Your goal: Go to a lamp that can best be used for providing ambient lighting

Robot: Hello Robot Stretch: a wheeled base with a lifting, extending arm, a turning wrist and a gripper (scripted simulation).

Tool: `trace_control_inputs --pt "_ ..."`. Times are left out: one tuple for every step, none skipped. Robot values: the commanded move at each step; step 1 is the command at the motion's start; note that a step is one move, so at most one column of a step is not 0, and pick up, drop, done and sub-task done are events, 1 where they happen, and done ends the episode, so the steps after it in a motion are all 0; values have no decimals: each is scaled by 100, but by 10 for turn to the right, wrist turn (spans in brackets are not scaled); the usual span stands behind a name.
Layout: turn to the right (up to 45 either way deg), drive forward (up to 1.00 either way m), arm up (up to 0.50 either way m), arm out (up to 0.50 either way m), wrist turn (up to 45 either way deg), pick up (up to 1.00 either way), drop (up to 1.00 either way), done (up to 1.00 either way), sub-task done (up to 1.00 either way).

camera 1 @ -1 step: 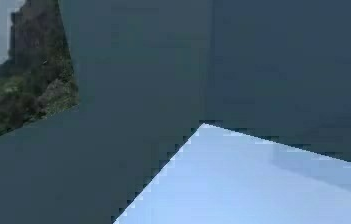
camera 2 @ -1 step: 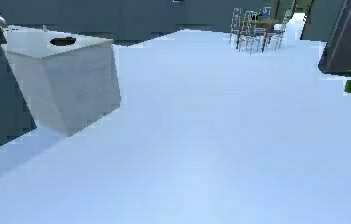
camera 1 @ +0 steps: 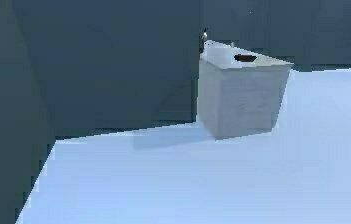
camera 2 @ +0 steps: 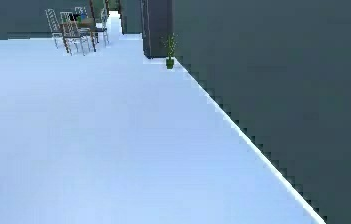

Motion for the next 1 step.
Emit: trace_control_inputs --pt "450 0 0 0 0 0 0 0 0"
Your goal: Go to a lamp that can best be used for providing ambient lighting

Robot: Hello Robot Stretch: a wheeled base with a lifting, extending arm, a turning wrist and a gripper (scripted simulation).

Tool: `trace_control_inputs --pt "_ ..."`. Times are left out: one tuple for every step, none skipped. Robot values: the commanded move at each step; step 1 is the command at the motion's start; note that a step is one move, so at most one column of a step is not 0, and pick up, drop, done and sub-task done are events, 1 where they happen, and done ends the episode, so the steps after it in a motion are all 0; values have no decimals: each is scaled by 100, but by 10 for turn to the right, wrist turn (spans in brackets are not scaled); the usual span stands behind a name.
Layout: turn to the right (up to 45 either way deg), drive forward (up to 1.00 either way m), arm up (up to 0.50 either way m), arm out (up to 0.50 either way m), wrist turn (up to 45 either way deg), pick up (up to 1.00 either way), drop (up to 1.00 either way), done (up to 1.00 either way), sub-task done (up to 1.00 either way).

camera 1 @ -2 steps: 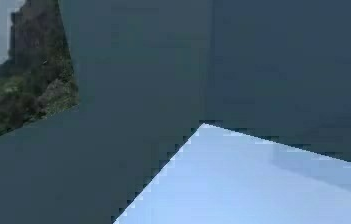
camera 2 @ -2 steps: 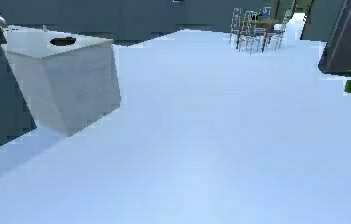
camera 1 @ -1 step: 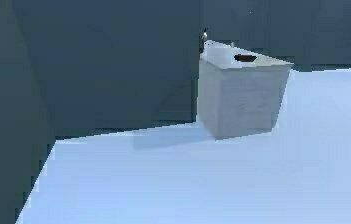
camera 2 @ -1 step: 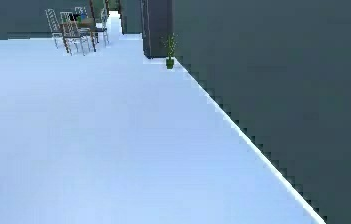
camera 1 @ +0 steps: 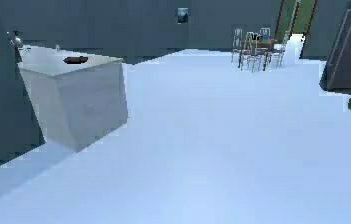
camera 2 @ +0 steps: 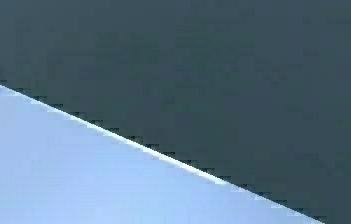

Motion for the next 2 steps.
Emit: trace_control_inputs --pt "270 0 0 0 0 0 0 0 0" --pt "0 100 0 0 0 0 0 0 0"
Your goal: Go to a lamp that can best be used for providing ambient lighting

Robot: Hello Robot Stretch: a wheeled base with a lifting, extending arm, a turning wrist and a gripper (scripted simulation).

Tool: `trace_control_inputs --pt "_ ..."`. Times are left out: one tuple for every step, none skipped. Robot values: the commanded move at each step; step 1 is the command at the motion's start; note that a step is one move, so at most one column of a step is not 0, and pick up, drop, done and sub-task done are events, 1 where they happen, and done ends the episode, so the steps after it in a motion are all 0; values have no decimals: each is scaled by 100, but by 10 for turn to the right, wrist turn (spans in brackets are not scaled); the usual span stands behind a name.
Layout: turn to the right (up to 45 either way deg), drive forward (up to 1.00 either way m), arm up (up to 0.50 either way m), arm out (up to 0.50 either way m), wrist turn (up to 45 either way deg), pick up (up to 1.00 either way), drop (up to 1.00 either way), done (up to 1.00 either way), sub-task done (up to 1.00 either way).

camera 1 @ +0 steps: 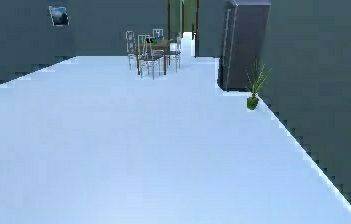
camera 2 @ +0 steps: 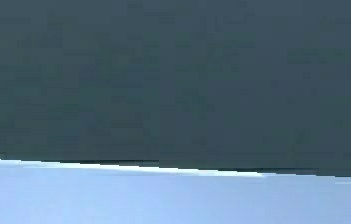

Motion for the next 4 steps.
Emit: trace_control_inputs --pt "0 100 0 0 0 0 0 0 0" --pt "30 0 0 0 0 0 0 0 0" --pt "0 100 0 0 0 0 0 0 0" --pt "0 100 0 0 0 0 0 0 0"
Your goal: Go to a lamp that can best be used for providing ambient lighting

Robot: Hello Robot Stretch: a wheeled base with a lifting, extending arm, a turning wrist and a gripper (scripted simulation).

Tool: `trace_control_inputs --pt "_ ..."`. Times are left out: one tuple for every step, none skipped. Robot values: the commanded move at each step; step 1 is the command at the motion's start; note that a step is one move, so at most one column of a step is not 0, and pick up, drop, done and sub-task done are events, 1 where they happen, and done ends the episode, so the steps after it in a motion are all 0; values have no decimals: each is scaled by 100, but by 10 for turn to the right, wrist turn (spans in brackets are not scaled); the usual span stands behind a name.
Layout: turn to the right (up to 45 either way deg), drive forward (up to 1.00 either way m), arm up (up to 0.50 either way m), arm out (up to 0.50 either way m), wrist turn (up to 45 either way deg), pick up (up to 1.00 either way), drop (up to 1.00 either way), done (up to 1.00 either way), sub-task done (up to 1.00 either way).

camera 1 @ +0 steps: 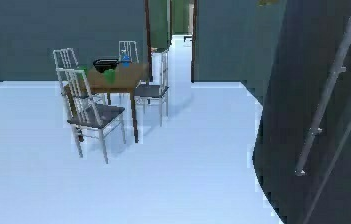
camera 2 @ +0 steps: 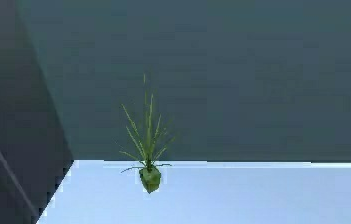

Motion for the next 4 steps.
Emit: trace_control_inputs --pt "0 100 0 0 0 0 0 0 0" --pt "60 0 0 0 0 0 0 0 0" --pt "0 25 0 0 0 0 0 0 0" --pt "90 0 0 0 0 0 0 0 0"
